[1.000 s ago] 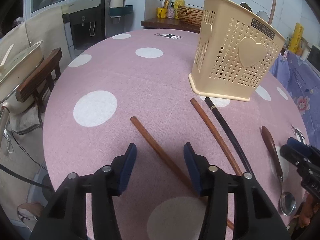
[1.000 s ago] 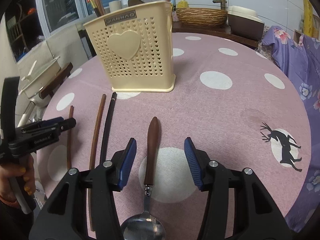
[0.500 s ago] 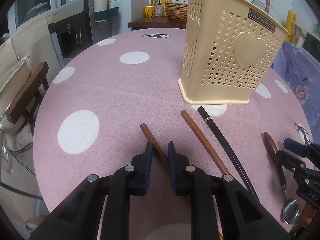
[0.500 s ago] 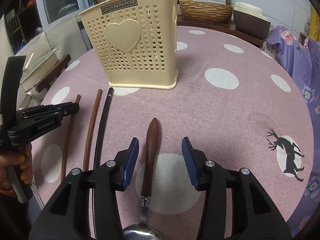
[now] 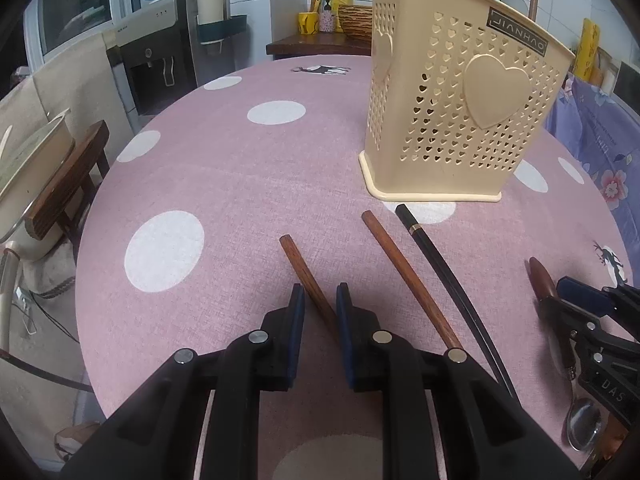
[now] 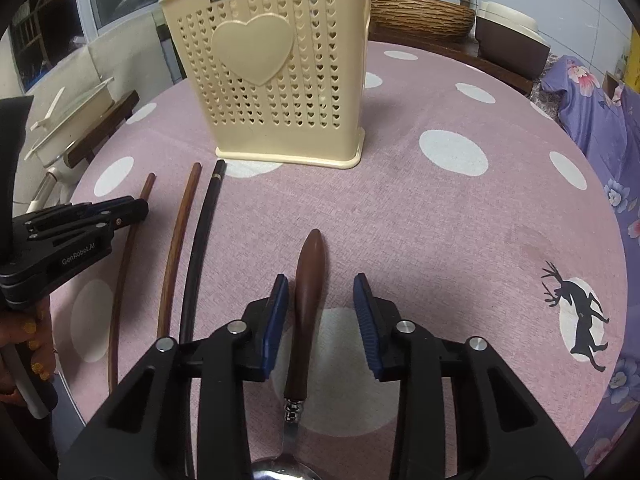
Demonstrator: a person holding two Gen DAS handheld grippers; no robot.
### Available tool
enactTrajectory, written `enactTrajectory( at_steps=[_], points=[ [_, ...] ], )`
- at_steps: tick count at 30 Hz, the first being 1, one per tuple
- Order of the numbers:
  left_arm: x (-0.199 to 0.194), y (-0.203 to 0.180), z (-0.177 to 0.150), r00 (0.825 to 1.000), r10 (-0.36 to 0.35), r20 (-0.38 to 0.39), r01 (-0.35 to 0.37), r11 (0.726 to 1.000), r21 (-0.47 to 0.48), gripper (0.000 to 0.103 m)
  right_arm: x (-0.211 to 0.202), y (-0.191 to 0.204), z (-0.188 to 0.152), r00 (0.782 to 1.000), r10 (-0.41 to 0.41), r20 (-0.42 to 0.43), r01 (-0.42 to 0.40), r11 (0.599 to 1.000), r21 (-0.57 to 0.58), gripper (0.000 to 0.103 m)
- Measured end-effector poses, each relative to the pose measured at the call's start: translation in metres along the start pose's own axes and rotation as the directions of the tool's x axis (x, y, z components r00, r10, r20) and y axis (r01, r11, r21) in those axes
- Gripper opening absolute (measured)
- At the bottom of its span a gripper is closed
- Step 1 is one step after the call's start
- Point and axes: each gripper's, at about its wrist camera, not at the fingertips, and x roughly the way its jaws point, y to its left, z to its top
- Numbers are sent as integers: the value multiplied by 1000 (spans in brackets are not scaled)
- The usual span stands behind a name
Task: Organize utensils
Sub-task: 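Grasp the spoon handle with the right gripper while the left gripper grasps the wooden chopstick, then lift and carry the spoon and chopstick over the holder with both grippers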
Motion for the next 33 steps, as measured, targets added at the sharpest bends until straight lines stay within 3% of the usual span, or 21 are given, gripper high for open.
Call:
enactTrajectory(
  at_steps=[5, 19, 26, 33],
  points=[
    [5, -2, 6, 1000, 3, 3, -3, 1000, 17, 15, 2, 2, 1, 1000, -15, 0, 15, 1000, -20, 18],
    [9, 1, 13, 998, -56, 11, 56, 998, -22, 9, -1, 3, 5, 999, 28, 20, -28, 999, -38, 16],
    [-6, 1, 18, 994, -87, 59, 89, 996, -32, 8, -19, -1, 9, 996, 51, 79, -49, 998, -28, 16],
    [-50, 8, 30, 973, -155, 171, 165, 985, -45, 7, -58, -10, 16, 980, 89, 178, -87, 996, -19, 16]
  ],
)
